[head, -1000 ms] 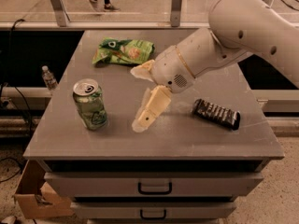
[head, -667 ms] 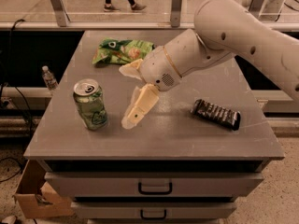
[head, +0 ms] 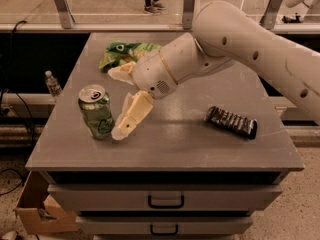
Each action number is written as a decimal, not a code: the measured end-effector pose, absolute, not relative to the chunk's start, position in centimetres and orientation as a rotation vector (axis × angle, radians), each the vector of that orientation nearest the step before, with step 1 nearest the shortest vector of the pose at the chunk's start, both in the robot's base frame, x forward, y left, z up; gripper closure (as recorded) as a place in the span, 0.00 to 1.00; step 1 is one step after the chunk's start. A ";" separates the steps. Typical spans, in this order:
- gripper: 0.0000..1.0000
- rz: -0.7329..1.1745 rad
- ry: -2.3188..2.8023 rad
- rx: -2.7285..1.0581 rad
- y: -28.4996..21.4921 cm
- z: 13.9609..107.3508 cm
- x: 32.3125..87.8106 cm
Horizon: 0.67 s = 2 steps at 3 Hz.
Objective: Pick green can
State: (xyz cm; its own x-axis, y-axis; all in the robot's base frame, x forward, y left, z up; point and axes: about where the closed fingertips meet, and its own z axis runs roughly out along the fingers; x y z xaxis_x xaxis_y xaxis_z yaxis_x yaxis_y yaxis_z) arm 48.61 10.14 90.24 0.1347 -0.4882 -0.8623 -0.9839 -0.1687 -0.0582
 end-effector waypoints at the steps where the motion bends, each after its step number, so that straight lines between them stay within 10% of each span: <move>1: 0.00 0.981 1.402 -1.762 11.7 90.0 47.9; 2: 0.18 1.005 1.409 -1.774 12.8 89.3 47.4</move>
Offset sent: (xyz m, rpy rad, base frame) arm -0.0153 0.0360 -0.0185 -0.0026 0.0585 0.0492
